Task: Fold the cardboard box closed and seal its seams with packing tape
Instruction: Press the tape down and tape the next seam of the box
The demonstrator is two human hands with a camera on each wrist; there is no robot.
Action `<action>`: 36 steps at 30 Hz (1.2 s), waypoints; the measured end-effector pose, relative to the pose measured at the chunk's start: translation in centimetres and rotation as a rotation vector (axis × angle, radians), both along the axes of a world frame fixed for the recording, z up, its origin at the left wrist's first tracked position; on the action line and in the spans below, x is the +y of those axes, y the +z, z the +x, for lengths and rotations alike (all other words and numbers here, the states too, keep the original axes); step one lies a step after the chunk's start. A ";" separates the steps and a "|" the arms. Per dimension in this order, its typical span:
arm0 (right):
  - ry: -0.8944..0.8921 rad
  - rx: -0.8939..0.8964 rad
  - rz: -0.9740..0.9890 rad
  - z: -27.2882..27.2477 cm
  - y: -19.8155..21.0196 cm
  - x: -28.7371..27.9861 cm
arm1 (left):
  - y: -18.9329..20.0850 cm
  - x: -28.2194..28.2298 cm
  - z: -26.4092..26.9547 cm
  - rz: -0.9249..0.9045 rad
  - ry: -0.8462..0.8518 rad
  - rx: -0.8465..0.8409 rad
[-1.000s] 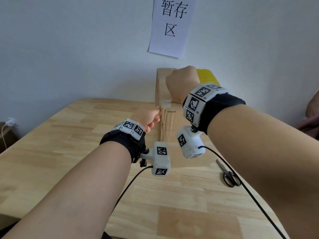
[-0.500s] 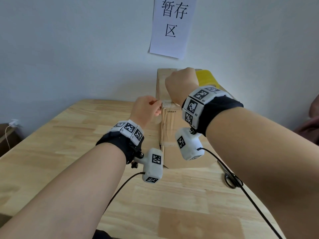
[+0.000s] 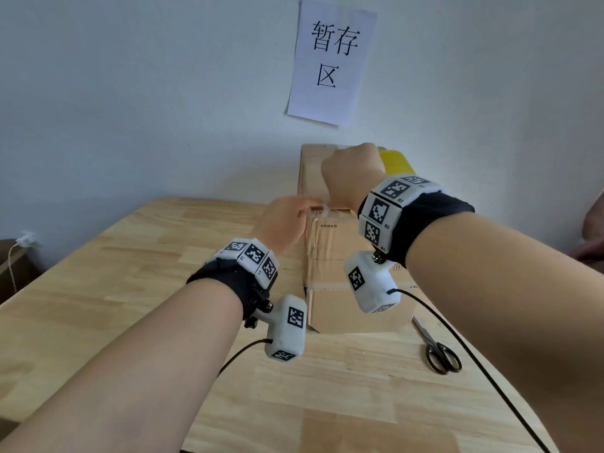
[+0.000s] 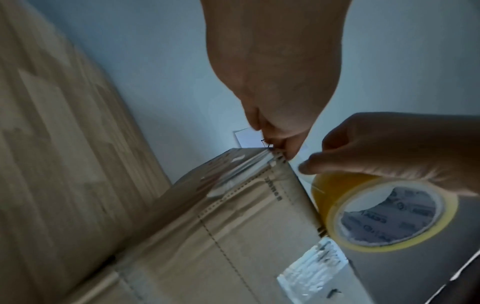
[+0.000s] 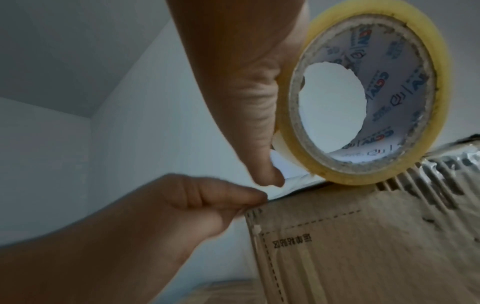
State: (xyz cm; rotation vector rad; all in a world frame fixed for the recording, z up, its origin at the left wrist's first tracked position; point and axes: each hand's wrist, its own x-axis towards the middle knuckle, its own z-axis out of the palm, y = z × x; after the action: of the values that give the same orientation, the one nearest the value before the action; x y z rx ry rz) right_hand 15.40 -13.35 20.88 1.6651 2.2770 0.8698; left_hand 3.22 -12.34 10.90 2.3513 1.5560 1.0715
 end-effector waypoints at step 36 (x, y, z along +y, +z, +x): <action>0.028 1.415 0.016 11.2 -7.0 4.0 | -3.3 1.0 -1.1 0.079 -0.036 0.081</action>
State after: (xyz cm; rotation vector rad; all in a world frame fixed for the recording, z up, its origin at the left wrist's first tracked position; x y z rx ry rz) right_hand 26.56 -9.31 13.85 2.7296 2.9184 -0.6071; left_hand 2.11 -11.32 7.63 2.4942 1.5179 1.0624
